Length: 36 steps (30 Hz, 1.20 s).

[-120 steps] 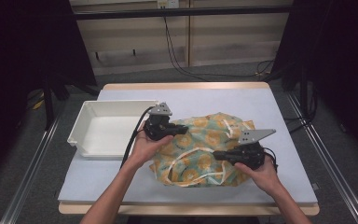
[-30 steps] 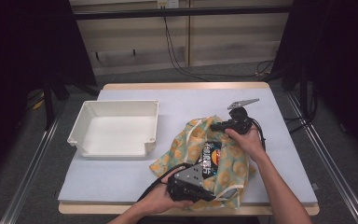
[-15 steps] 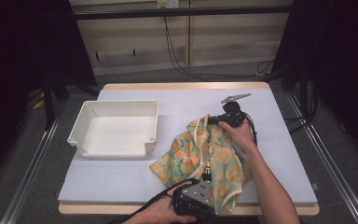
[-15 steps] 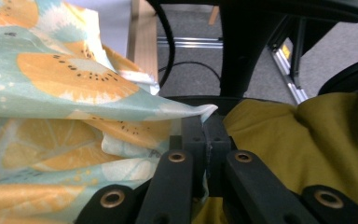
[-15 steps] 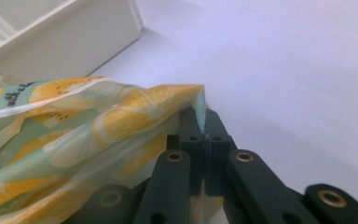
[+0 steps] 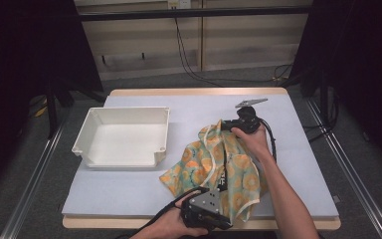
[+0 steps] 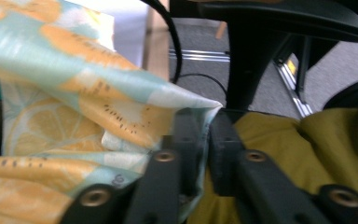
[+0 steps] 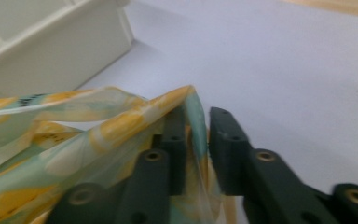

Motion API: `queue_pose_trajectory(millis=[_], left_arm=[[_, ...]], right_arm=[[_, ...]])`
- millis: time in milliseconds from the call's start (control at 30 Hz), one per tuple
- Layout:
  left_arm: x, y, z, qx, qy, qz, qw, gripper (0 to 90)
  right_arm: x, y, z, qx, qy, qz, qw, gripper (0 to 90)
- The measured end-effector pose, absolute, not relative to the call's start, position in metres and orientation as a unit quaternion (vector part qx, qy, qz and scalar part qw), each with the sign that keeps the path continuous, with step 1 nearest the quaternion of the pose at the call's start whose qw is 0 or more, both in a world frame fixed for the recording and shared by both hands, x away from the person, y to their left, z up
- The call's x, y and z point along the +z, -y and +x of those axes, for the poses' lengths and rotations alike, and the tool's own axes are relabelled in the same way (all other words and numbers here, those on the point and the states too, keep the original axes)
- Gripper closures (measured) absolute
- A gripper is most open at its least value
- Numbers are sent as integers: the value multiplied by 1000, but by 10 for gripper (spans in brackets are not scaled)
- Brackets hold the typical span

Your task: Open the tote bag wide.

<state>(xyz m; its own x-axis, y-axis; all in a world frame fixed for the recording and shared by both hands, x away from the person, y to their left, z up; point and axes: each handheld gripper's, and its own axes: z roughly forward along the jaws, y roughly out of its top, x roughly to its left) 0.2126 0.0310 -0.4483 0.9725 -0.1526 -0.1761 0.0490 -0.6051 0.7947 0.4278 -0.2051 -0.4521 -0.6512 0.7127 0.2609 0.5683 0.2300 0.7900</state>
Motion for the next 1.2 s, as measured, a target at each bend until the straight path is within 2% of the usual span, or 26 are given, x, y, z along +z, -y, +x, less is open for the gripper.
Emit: queue_pose_trajectory(millis=[67,100,233,367,467,600,1033,1200], left_arm=[[-447,-33,214,-107,24,886,450,772],[-446,-34,215,-108,20,884,454,744],[-439,-39,217,-89,5,882,463,616],[-434,-47,222,-80,-29,870,485,492],[-431,-51,224,-75,-36,866,493,451],[-423,-55,224,-66,-37,863,499,405],[-401,-67,232,-50,-56,843,532,357],[-381,-81,252,-10,-69,823,564,488]], right_arm=[[-445,208,423,471,-779,406,84,657],[-441,209,420,472,-778,406,85,604],[-426,217,406,479,-775,399,101,487],[-417,232,391,488,-764,406,114,414],[-410,239,382,491,-759,410,121,354],[-399,245,362,508,-756,395,116,339],[-389,231,295,499,-781,357,116,299],[-393,226,278,487,-788,359,118,250]])
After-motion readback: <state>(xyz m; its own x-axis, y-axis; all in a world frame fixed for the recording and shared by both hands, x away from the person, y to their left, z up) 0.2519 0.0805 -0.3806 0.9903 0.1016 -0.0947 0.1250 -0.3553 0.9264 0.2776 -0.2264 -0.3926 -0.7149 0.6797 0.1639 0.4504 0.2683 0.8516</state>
